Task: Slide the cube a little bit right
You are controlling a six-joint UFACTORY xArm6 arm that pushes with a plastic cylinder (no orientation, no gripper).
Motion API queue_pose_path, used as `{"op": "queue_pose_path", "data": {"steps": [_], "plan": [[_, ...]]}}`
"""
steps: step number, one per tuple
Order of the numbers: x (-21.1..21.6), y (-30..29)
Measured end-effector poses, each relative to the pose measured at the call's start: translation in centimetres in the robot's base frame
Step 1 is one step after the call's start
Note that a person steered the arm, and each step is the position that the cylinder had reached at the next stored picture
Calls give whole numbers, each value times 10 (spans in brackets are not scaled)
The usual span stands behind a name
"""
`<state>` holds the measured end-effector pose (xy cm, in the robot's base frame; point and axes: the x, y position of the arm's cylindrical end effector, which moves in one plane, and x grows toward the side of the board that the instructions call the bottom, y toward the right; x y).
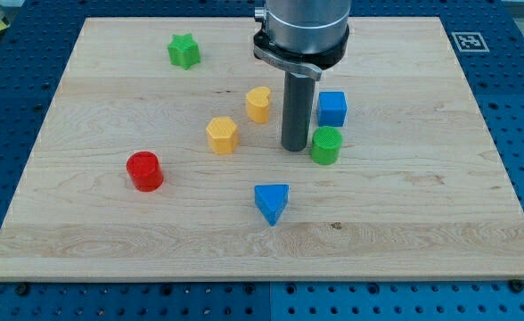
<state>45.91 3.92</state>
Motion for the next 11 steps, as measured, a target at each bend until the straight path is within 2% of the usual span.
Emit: {"op": "queue_pose_path", "data": {"steps": [2,4,7,11], "plan": [[1,31],[-17,-10],[-39,-22],[-50,36]]}}
